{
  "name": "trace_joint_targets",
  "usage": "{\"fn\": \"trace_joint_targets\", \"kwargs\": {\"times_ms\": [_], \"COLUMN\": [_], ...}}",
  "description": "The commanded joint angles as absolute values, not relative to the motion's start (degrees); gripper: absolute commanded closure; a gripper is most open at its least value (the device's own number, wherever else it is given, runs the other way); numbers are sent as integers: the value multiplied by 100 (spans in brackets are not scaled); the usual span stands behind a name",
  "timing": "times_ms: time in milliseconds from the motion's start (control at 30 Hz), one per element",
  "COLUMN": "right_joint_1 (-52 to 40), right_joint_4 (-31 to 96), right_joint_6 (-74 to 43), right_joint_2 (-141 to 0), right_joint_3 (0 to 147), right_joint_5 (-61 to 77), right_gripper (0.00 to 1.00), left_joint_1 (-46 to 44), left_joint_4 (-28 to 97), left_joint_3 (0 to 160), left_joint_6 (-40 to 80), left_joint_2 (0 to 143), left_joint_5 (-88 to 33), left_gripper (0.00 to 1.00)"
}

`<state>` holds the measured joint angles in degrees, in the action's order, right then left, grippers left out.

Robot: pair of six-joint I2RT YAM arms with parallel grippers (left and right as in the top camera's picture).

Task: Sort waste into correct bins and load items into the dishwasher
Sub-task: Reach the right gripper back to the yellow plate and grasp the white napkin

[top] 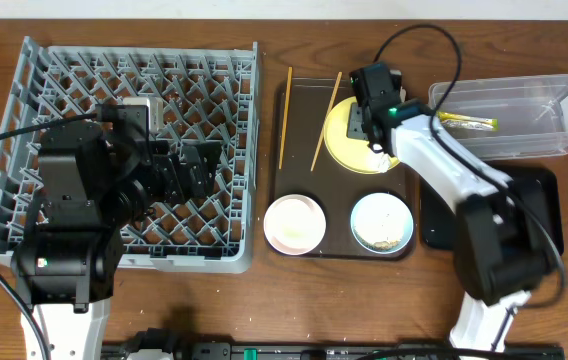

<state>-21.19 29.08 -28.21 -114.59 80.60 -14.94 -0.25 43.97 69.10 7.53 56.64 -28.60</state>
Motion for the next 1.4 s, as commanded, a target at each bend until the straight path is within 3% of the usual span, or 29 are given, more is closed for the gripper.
{"fn": "trace_joint_targets", "kwargs": {"times_ms": [0, 67, 200, 233, 267, 567, 600, 667, 700, 733, 800, 867, 967, 1167, 1200, 1233, 1267, 1367], "right_joint_1": [-2018, -2008, -2010, -2010, -2010, -1841, -1828, -1817, -1817, -1824, -1839, -1839, -1837, -1828, -1828, -1828, -1828, -1828], "right_joint_4": [2777, 2733, 2825, 2836, 2860, 2965, 2980, 3024, 3063, 3129, 3288, 3326, 3199, 2661, 2641, 2648, 2650, 2692], "right_joint_6": [-2978, -2982, -2980, -2978, -2980, -2958, -2906, -2698, -2554, -2473, -2456, -2458, -2606, -2764, -2790, -2829, -2829, -2825], "right_joint_2": [-11863, -12029, -12097, -12079, -12053, -11236, -11133, -10991, -10973, -10973, -11063, -11209, -11557, -12116, -12164, -12180, -12180, -11987], "right_joint_3": [8007, 8007, 8007, 8009, 8012, 8018, 8018, 8018, 8018, 8018, 7990, 7953, 7946, 7946, 7948, 7948, 7948, 7955], "right_joint_5": [-1785, -1750, -1695, -1623, -1505, -554, -552, -552, -552, -554, -633, -652, -884, -873, -871, -869, -845, -613], "right_gripper": [45, 48, 71, 78, 98, 99, 96, 59, 28, 16, 5, 5, 12, 48, 64, 86, 95, 99], "left_joint_1": [-1, -1, -1, -1, -1, -1, -1, -1, -1, -1, -1, -1, -1, -1, -1, -1, -1, -1], "left_joint_4": [4414, 4414, 4414, 4414, 4414, 4412, 4412, 4414, 4414, 4414, 4412, 4414, 4412, 4414, 4414, 4414, 4414, 4412], "left_joint_3": [7008, 7008, 7008, 7008, 7008, 7008, 7008, 7008, 7008, 7008, 7008, 7008, 7008, 7008, 7008, 7008, 7008, 7008], "left_joint_6": [781, 781, 781, 781, 781, 781, 781, 781, 781, 781, 781, 781, 781, 781, 781, 781, 781, 781], "left_joint_2": [5649, 5649, 5649, 5649, 5647, 5649, 5647, 5649, 5649, 5649, 5649, 5647, 5649, 5649, 5649, 5649, 5649, 5647], "left_joint_5": [-2956, -2956, -2956, -2956, -2956, -2956, -2956, -2956, -2956, -2956, -2956, -2956, -2956, -2956, -2956, -2956, -2956, -2956], "left_gripper": [6, 6, 6, 6, 6, 6, 6, 6, 6, 6, 6, 6, 6, 6, 6, 6, 6, 6]}}
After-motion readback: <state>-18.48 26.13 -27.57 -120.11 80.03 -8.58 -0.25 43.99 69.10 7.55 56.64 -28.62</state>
